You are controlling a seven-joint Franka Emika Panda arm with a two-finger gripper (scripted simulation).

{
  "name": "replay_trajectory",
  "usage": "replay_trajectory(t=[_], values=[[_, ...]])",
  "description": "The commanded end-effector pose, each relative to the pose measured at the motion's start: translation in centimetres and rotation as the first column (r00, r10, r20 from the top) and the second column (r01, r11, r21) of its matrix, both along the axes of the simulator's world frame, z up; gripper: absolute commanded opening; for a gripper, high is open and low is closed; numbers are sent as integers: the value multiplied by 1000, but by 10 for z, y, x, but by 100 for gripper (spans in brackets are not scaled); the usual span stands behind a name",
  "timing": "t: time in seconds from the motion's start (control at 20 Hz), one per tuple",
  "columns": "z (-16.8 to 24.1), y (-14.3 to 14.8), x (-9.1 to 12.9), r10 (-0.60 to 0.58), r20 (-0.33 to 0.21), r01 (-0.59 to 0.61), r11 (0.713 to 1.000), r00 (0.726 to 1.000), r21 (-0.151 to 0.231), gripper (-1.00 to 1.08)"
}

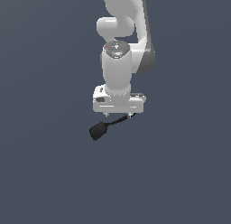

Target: Pick up the object and move it to a goal position.

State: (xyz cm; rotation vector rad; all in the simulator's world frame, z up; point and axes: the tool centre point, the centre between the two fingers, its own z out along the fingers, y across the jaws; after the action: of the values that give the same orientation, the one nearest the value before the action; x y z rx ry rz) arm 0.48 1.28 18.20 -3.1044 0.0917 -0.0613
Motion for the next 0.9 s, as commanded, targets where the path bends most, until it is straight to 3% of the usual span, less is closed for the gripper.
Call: replay_trajectory(t=[0.0,0.4,0.85], values=[[1,0,0,3,0,-3,1000,1000,0,100],[-5,0,-2,-37,-3,37,999,999,2,100],[-26,-1,-12,-182,-16,182,983,983,5,100]])
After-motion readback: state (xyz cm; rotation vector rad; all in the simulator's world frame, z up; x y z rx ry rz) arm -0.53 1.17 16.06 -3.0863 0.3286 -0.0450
